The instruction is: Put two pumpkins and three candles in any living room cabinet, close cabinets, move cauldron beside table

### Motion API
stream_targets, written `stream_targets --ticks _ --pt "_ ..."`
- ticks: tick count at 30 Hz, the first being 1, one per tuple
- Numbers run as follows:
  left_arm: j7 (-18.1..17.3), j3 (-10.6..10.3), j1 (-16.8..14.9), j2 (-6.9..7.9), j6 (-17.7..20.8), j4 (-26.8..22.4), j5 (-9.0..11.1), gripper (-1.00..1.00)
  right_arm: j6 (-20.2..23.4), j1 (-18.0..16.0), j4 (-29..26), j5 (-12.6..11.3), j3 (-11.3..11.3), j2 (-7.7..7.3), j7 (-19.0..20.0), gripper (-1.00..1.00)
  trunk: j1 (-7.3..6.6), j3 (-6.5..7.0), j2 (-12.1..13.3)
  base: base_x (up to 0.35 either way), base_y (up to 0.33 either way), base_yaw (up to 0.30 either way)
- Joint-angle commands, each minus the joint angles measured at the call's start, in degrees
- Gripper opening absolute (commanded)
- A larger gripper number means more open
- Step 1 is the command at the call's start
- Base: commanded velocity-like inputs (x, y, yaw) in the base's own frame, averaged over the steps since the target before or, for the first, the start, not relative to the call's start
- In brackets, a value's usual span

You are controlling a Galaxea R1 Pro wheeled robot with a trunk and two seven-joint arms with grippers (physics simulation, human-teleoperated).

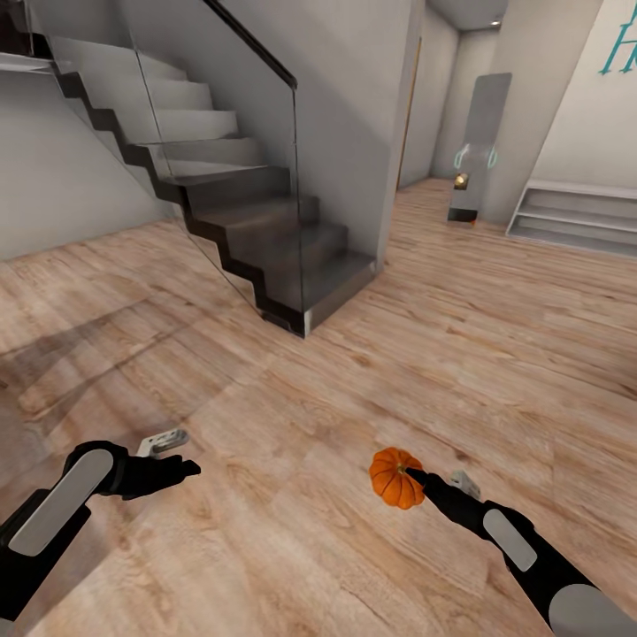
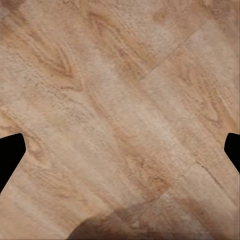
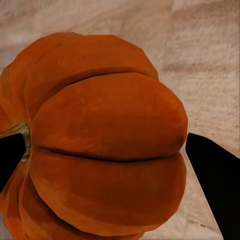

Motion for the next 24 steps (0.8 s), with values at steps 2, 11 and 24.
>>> stream_targets --ticks 2,11,24 --pt "0.6 -0.1 0.0 0.05 0.0 -0.1 0.6 1.00 0.1 0.0 0.0 -0.4 0.2 -0.07 0.0 -1.00 0.01 -0.05 0.0 0.255 0.000 0.000" --pt "0.6 -0.3 0.0 0.05 0.0 0.0 0.6 1.00 0.1 0.0 0.0 -0.5 0.1 -0.07 0.0 -1.00 0.01 -0.05 0.0 0.315 -0.002 0.000" --pt "0.6 -0.2 0.0 0.05 0.0 -0.1 0.5 1.00 0.1 0.0 0.0 -0.5 0.0 -0.07 0.1 -1.00 0.01 -0.05 0.0 0.113 0.012 0.000"
